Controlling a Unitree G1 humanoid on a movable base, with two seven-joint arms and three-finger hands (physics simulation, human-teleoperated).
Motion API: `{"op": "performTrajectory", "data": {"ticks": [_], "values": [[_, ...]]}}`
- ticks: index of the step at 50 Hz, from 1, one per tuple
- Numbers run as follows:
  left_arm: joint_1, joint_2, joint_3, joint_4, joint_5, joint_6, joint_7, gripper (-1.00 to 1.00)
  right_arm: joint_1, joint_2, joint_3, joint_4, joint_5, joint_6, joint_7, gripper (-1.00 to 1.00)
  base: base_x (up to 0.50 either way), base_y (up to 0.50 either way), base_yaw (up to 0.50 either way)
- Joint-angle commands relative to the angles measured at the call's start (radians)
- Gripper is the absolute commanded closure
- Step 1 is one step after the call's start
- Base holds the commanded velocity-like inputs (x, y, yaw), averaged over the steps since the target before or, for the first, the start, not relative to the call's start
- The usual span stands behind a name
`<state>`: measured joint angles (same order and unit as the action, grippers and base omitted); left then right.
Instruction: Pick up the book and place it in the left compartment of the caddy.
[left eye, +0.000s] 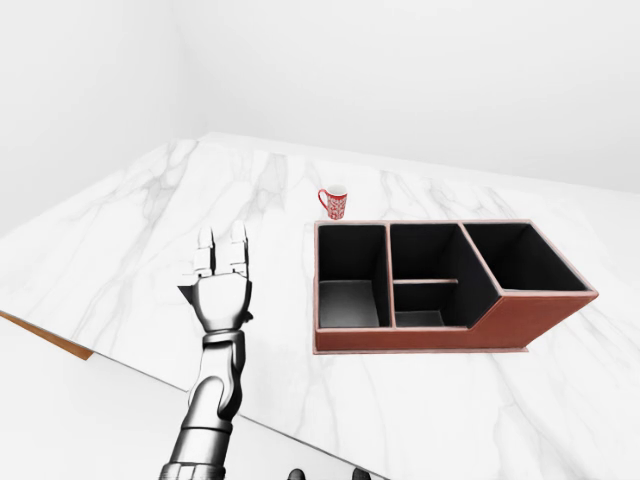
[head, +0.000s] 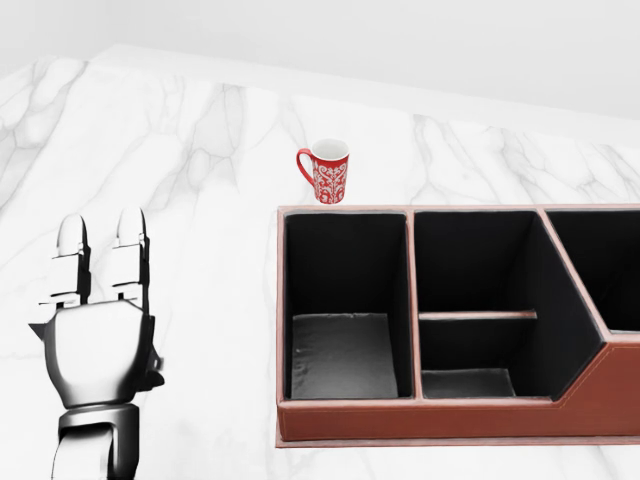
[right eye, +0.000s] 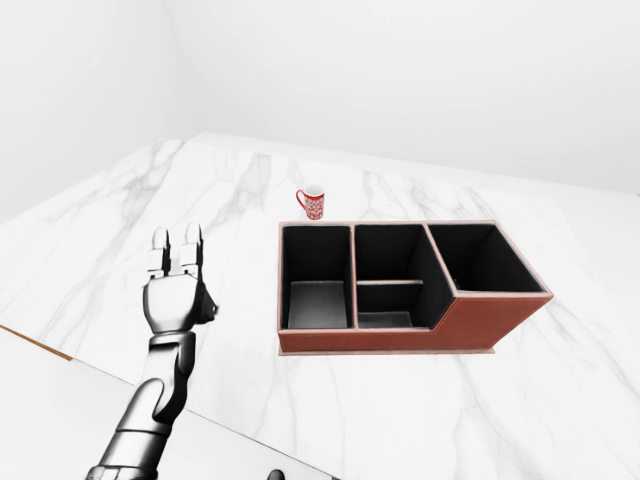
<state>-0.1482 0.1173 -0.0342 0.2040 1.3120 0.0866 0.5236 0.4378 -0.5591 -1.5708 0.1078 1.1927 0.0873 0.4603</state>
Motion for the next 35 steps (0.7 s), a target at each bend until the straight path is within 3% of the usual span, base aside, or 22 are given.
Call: {"op": "performTrajectory", "data": {"ticks": [1,11,35], "values": [[-0.108,0.029,0.017,0.166,-0.012,0.001,0.0,-1.0,0.0,0.003,0.0,-0.011,0.001,0.0,0.006,-1.0,0.0,0.0,0.0],[-0.245,0.057,0.014,0.436,-0.057,0.001,0.0,-1.0,-0.006,0.01,0.0,-0.014,-0.01,0.0,0.017,-1.0,0.0,0.0,0.0],[-0.424,0.101,-0.006,0.793,-0.133,0.001,0.0,-1.0,-0.003,0.009,0.0,-0.023,-0.01,0.0,0.017,-1.0,0.0,0.0,0.0]]}}
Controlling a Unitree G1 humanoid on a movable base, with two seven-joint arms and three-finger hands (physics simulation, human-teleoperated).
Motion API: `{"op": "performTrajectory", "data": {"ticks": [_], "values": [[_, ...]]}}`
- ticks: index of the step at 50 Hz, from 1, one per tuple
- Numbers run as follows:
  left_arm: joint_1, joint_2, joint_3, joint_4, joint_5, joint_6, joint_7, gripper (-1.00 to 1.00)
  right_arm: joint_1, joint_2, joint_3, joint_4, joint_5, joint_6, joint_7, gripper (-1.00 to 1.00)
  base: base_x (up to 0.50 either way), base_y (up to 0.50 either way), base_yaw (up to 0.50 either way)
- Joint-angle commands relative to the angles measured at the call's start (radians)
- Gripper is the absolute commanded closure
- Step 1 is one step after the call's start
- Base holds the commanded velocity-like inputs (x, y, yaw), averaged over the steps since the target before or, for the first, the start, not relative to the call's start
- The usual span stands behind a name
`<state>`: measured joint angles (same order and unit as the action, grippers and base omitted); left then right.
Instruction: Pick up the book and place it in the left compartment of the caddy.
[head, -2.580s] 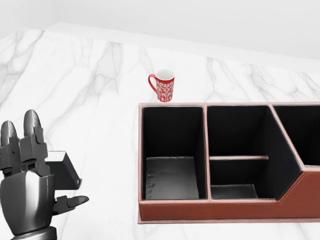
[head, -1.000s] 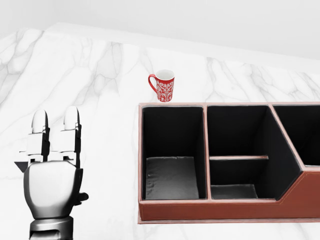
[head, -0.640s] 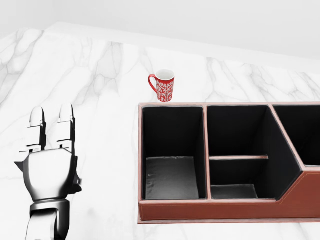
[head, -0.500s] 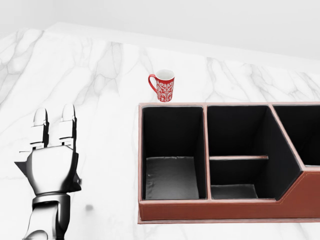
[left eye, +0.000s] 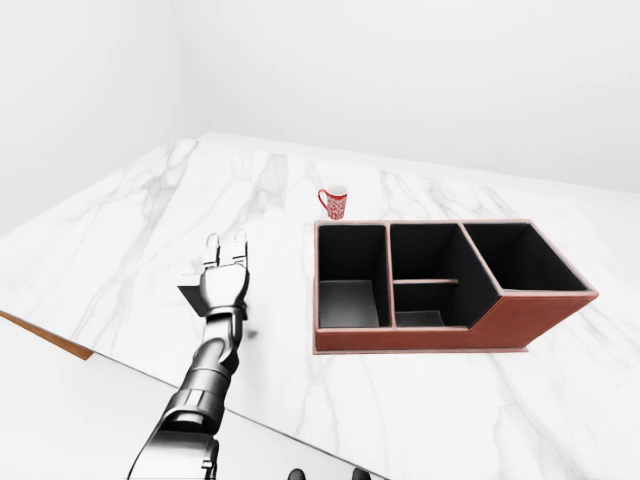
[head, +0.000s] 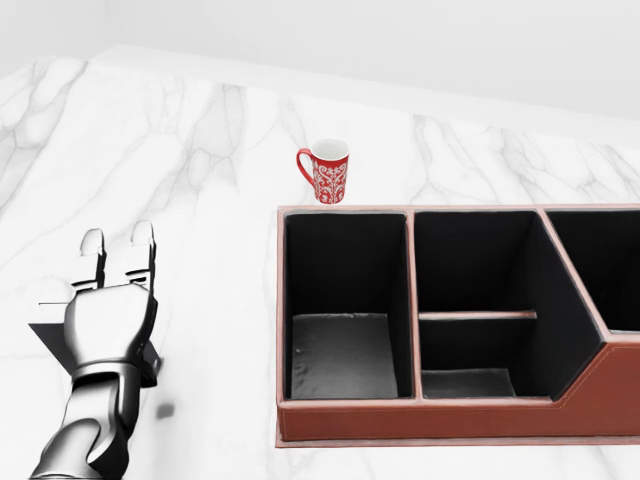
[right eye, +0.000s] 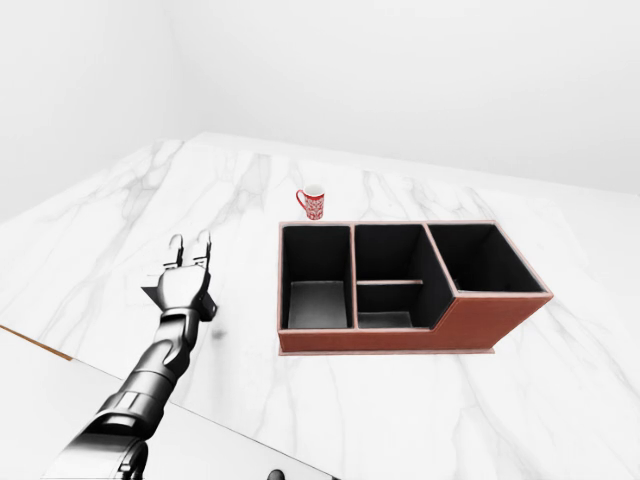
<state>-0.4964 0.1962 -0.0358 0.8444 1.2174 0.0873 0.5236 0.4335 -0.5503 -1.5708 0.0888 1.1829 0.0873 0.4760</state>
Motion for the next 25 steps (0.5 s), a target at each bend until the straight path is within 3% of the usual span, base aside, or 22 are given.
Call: {"op": "performTrajectory", "data": {"ticks": [1,14,25], "values": [[-0.077,0.023,-0.006,0.155,-0.039,0.0,0.0,-1.0,0.001,0.001,0.0,-0.004,0.0,0.0,0.001,-1.0,0.0,0.0,0.0],[-0.122,0.076,0.0,0.253,-0.097,0.0,0.0,-1.0,0.001,0.002,0.0,-0.007,-0.002,0.0,0.005,-1.0,0.0,0.0,0.0],[-0.148,0.091,-0.005,0.299,-0.109,0.0,0.0,-1.0,-0.004,0.002,0.0,-0.001,-0.01,0.0,0.01,-1.0,0.0,0.0,0.0]]}}
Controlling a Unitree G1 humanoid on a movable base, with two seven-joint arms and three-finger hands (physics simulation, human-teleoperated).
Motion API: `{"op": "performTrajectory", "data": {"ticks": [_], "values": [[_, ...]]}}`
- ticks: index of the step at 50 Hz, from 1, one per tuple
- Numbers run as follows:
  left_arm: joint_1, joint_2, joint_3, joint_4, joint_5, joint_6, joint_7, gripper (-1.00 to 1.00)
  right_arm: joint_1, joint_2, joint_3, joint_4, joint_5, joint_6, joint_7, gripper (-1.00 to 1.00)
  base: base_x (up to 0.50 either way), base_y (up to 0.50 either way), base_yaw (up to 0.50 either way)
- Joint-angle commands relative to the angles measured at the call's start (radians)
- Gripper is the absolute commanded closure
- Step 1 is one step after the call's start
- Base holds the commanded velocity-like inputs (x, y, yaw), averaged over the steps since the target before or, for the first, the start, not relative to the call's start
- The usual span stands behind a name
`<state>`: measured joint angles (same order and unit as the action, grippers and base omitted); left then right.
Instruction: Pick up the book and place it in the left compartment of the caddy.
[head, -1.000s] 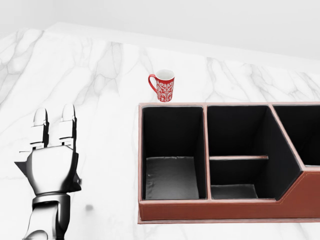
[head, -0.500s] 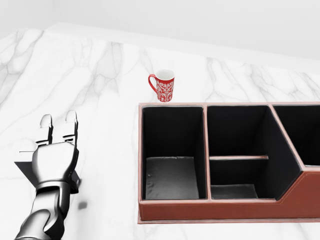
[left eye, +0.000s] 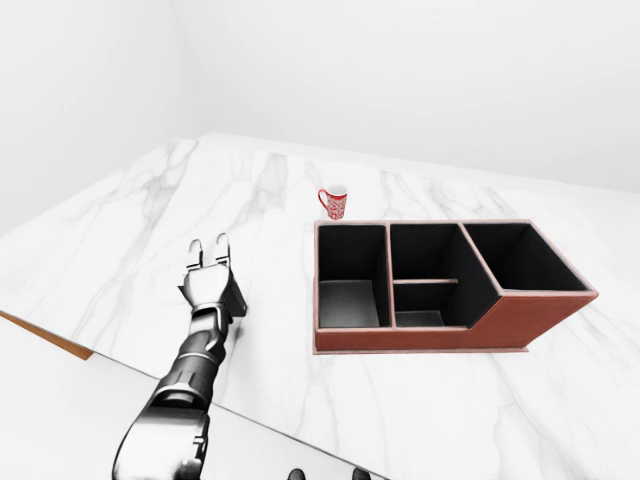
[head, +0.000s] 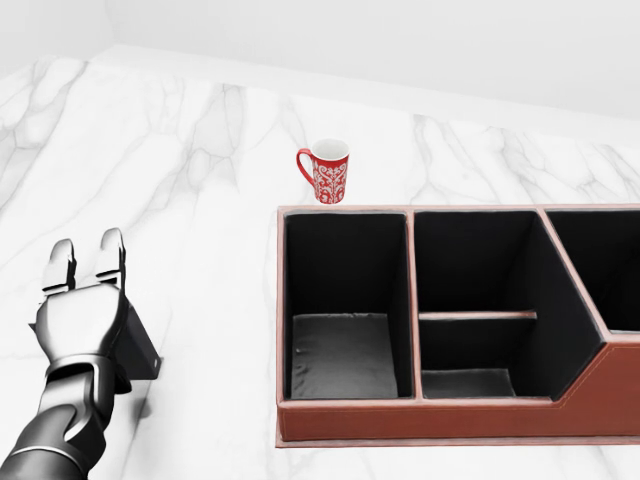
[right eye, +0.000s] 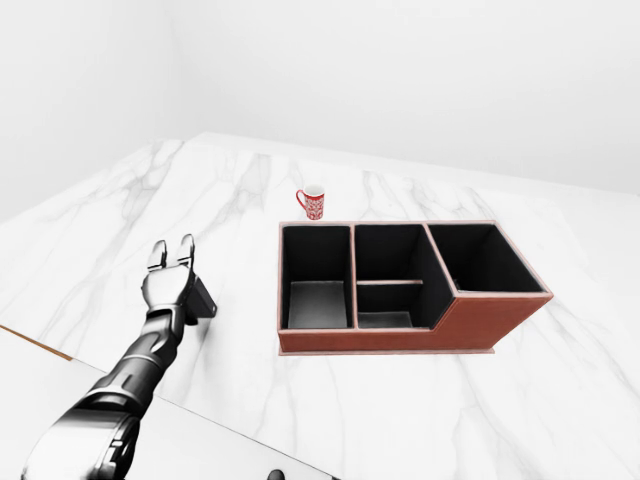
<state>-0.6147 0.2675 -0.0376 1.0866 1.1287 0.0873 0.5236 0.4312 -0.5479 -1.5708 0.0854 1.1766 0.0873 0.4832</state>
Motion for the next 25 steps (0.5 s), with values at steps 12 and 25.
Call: {"op": "performTrajectory", "data": {"ticks": [12,25], "values": [[-0.082,0.025,-0.015,0.163,-0.032,0.0,0.0,-1.0,-0.002,0.0,0.0,-0.008,-0.001,0.0,-0.003,-1.0,0.0,0.0,0.0],[-0.106,0.008,-0.045,0.226,0.013,0.0,0.0,-1.0,0.002,0.0,0.0,-0.006,0.003,0.0,-0.003,-1.0,0.0,0.0,0.0]]}}
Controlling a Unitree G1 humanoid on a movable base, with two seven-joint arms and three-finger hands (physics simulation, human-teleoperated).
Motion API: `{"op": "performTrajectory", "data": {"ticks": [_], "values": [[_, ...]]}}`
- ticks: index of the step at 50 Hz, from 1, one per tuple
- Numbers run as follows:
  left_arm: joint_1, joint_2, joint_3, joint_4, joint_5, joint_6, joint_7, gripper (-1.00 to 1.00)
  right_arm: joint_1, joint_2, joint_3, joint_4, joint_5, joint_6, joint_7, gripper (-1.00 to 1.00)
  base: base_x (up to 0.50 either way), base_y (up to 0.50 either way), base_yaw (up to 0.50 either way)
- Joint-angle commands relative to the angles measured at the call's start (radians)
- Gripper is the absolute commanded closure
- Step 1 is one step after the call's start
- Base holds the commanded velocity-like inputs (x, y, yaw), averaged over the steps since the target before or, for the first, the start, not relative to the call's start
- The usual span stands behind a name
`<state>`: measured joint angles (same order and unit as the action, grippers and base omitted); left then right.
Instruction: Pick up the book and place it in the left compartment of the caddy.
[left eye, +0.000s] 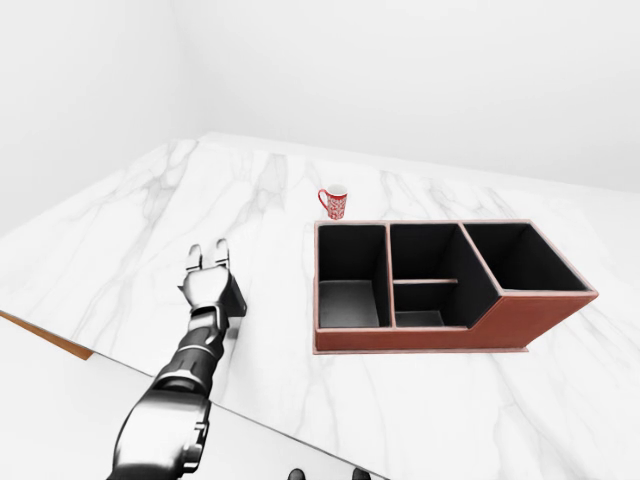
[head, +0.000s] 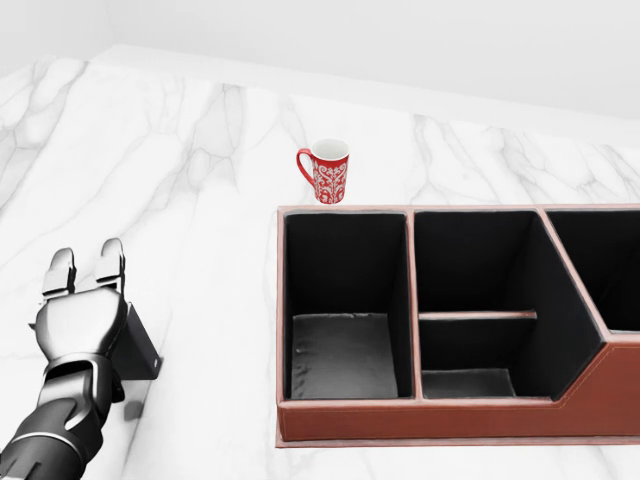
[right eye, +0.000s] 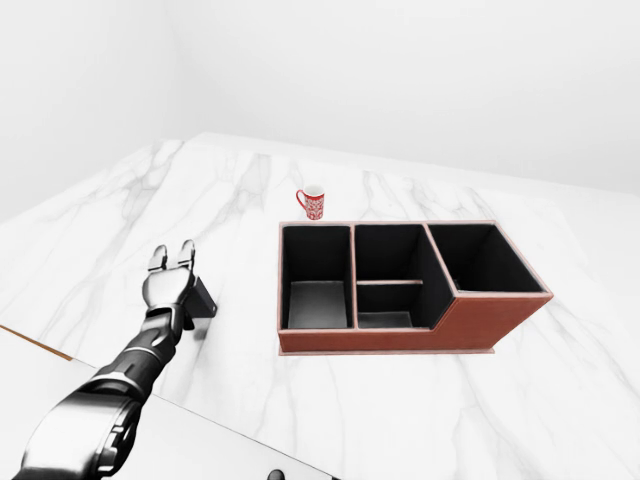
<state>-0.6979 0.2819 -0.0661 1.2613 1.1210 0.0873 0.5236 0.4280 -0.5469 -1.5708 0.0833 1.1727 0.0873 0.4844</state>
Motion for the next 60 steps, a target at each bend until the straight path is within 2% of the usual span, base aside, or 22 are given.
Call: {"op": "performTrajectory", "data": {"ticks": [1,28,29,30,31,32,33,34,52,60], "values": [[-0.025,-0.007,-0.018,0.054,0.024,0.0,0.0,-1.0,0.002,0.0,0.0,-0.002,0.002,0.0,0.0,-1.0,0.0,0.0,0.0],[-0.031,0.013,-0.01,0.085,0.046,0.0,0.0,-1.0,0.003,-0.002,0.0,0.001,0.001,0.0,0.003,-1.0,0.0,0.0,0.0],[-0.029,0.012,-0.008,0.085,0.046,0.0,0.0,-0.86,0.001,-0.001,0.0,0.002,-0.001,0.0,0.005,-1.0,0.0,0.0,0.0],[-0.029,0.012,-0.008,0.085,0.046,0.0,0.0,-0.63,0.002,-0.002,0.0,0.002,0.0,0.0,0.004,-1.0,0.0,0.0,0.0],[-0.028,0.011,-0.01,0.087,0.049,0.0,0.0,-0.12,0.003,-0.002,0.0,0.0,0.002,0.0,0.003,-1.0,0.0,0.0,0.0],[-0.027,0.011,-0.012,0.089,0.052,0.0,0.0,0.25,0.004,-0.002,0.0,-0.001,0.002,0.0,0.002,-1.0,0.0,0.0,0.0],[-0.026,0.01,-0.01,0.088,0.052,0.0,0.0,0.75,0.004,-0.001,0.0,-0.001,0.002,0.0,0.002,-1.0,0.0,0.0,0.0],[-0.026,0.01,-0.01,0.088,0.054,0.0,0.0,1.0,0.003,0.0,0.0,-0.001,0.001,0.0,0.003,-1.0,0.0,0.0,0.0],[-0.019,0.01,-0.008,0.088,0.075,0.0,0.0,1.0,0.002,0.005,0.0,-0.009,0.001,0.0,0.009,-1.0,0.0,0.0,0.0],[-0.025,0.01,0.006,0.082,0.05,0.0,0.0,1.0,0.0,0.004,0.0,-0.006,-0.001,0.0,0.01,-1.0,0.0,0.0,0.0]]}}
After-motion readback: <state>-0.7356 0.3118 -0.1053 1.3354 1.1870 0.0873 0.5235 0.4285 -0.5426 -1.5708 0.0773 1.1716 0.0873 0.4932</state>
